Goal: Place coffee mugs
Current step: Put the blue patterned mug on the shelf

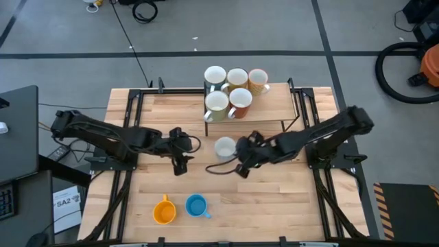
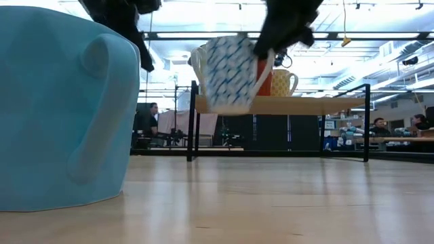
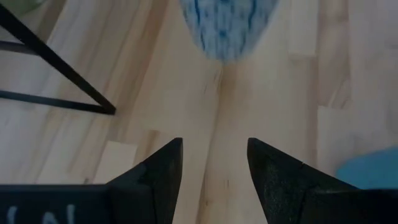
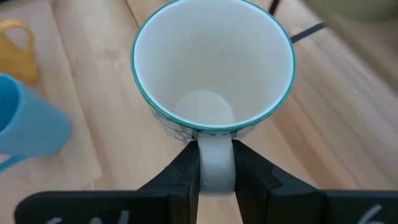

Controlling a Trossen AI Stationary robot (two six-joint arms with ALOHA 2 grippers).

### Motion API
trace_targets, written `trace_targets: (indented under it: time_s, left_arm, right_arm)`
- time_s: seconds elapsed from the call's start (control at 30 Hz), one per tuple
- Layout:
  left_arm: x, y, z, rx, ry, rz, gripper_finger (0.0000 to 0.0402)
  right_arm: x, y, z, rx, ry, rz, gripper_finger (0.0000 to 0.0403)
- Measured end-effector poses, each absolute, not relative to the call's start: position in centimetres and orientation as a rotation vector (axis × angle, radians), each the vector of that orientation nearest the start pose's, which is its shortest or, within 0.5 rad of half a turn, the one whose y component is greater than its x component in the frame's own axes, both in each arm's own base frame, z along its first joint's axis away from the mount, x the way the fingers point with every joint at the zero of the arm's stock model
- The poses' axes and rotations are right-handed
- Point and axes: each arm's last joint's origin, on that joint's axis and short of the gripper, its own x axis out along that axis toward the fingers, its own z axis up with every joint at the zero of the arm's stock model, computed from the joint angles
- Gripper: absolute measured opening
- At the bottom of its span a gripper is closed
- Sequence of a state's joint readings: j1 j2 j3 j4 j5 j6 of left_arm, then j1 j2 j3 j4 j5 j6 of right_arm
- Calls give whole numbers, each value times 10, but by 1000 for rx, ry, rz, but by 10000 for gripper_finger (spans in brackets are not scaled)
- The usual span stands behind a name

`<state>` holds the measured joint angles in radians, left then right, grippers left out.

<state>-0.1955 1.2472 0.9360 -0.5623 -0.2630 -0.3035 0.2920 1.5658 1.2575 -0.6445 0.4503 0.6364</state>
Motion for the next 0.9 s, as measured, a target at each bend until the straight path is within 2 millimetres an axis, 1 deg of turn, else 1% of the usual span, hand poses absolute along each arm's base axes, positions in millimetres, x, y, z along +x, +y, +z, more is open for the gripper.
trace_targets:
  time_s: [0.13, 0.23, 0.43, 0.53, 0.7, 0.8, 0.9]
  left_arm:
    - [237, -39, 273, -99, 793, 182, 188]
    - [234, -39, 276, -102, 782, 180, 188]
    - [234, -39, 277, -103, 779, 179, 188]
    - [234, -39, 276, -103, 780, 179, 188]
    - [234, -39, 276, -103, 779, 179, 188]
    - [234, -39, 276, -103, 779, 179, 188]
    - [234, -39, 276, -103, 779, 179, 188]
  right_arm:
    - [284, 73, 301, 291, 798, -430, 81]
    - [258, 65, 320, 330, 801, -454, 81]
    - [206, 49, 344, 412, 821, -524, 81]
    - [183, 41, 351, 438, 835, -582, 82]
    - [154, 27, 355, 463, 855, -708, 83]
    - [143, 17, 356, 466, 833, -819, 83]
    - [140, 7, 357, 451, 807, -922, 83]
